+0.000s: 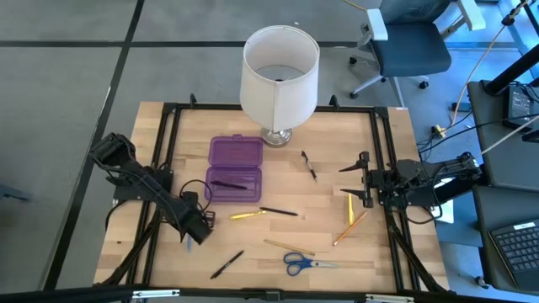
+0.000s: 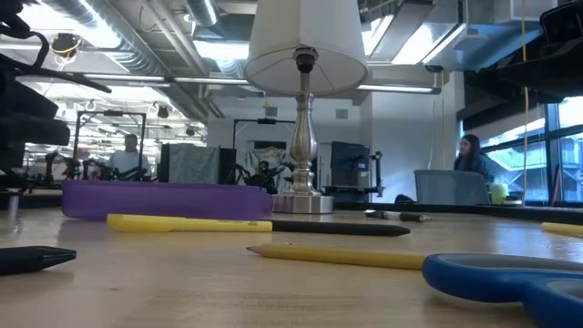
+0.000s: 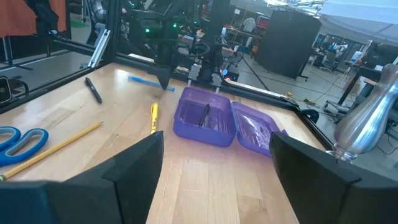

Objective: Pick & place school supplies into a supply box
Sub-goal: Put the blue pen into the purple supply box

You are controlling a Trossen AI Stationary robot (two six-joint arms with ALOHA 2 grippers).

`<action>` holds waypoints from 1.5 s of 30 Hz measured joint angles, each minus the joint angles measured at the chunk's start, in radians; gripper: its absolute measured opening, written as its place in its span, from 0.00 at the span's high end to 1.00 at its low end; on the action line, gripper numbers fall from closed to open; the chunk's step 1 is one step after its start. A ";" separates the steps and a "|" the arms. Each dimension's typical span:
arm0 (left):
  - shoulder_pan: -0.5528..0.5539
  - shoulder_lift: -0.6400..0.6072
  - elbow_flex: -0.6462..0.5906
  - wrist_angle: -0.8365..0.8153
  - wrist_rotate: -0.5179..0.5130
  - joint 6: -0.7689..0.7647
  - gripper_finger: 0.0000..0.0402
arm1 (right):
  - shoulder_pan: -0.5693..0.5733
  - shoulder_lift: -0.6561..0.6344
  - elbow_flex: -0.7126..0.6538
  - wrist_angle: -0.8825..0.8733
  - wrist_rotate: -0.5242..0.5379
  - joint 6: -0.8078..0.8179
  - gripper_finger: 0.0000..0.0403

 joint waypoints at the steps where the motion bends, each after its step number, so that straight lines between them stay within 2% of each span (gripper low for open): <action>1: 0.000 0.000 0.000 0.000 -0.001 0.001 0.91 | 0.000 0.000 0.000 0.000 0.000 0.000 0.26; 7: -0.002 0.004 0.031 -0.019 -0.063 0.074 0.97 | 0.000 0.000 0.000 0.000 0.000 -0.001 0.26; 15: 0.005 0.006 0.098 -0.019 -0.204 0.153 0.96 | 0.000 0.000 0.000 0.000 0.000 -0.002 0.26; 20: 0.035 0.006 0.171 -0.020 -0.288 0.289 0.96 | 0.000 0.000 0.000 0.000 0.000 -0.003 0.26; 26: 0.108 0.005 0.305 -0.015 -0.387 0.600 0.96 | 0.000 0.000 0.000 0.000 0.000 -0.003 0.26; 33: 0.237 0.003 0.462 -0.015 -0.422 1.105 0.96 | 0.000 0.000 0.000 0.000 0.000 -0.003 0.26; 37: 0.336 0.003 0.503 -0.014 -0.376 1.379 0.96 | 0.000 0.000 0.000 0.000 0.000 -0.003 0.26; 42: 0.460 0.003 0.503 -0.023 -0.262 1.692 0.96 | 0.000 0.000 0.000 0.000 0.000 -0.003 0.26; 45: 0.514 0.003 0.485 -0.018 -0.231 1.842 0.96 | 0.000 0.000 0.000 0.000 0.000 -0.003 0.26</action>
